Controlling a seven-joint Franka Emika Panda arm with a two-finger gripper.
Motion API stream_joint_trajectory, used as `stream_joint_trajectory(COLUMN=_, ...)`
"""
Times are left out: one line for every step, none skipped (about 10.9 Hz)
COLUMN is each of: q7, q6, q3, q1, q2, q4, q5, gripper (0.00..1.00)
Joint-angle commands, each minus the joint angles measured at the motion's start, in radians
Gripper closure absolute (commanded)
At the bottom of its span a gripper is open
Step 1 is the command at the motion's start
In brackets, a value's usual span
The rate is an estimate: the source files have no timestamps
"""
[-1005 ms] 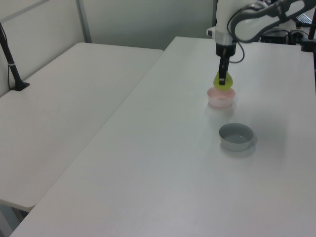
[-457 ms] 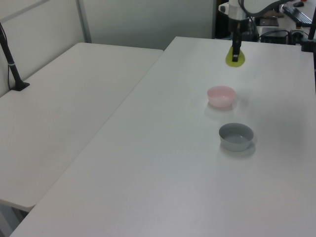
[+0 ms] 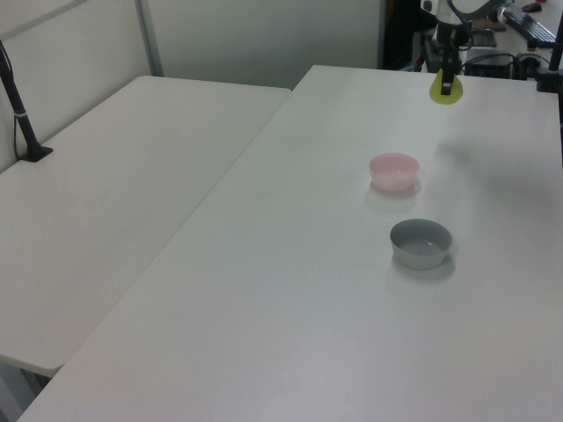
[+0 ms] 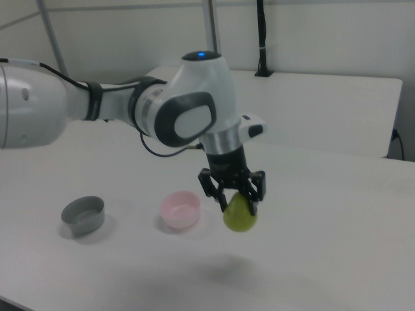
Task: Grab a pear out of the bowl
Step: 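Lift the pear out of the pink bowl and carry it away, then lower the pear onto the table beside the pink bowl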
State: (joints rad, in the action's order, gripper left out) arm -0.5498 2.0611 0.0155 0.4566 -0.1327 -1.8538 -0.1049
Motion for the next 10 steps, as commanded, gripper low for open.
stream_joint_trajectory(q7=-0.025, q6=0.138, q3=-0.017, q1=0.027, q2=-0.079, q4=-0.024, q5=0.001, gripper=1.0)
stream_joint_trajectory(q7=-0.024, q6=0.186, q3=-0.028, q1=0.027, q2=-0.105, q4=-0.031, q5=0.001, gripper=1.0)
stream_joint_trajectory(q7=-0.024, q6=0.221, q3=-0.029, q1=0.028, q2=-0.129, q4=-0.033, q5=0.001, gripper=1.0)
stream_joint_trajectory(q7=-0.024, q6=0.234, q3=-0.029, q1=0.03, q2=-0.157, q4=-0.033, q5=-0.001, gripper=1.0)
stream_joint_trajectory(q7=-0.024, q6=0.241, q3=-0.029, q1=0.028, q2=-0.166, q4=-0.035, q5=-0.002, gripper=1.0)
stream_joint_trajectory(q7=-0.022, q6=0.26, q3=-0.029, q1=0.028, q2=-0.182, q4=-0.035, q5=-0.002, gripper=1.0)
stream_joint_trajectory(q7=-0.021, q6=0.269, q3=-0.029, q1=0.027, q2=-0.201, q4=-0.035, q5=-0.002, gripper=1.0)
stream_joint_trajectory(q7=-0.018, q6=0.271, q3=-0.029, q1=0.024, q2=-0.212, q4=-0.033, q5=-0.005, gripper=1.0)
stream_joint_trajectory(q7=-0.015, q6=0.277, q3=-0.029, q1=0.022, q2=-0.215, q4=-0.033, q5=-0.006, gripper=0.97)
stream_joint_trajectory(q7=-0.012, q6=0.275, q3=-0.029, q1=0.022, q2=-0.214, q4=-0.032, q5=-0.006, gripper=0.79)
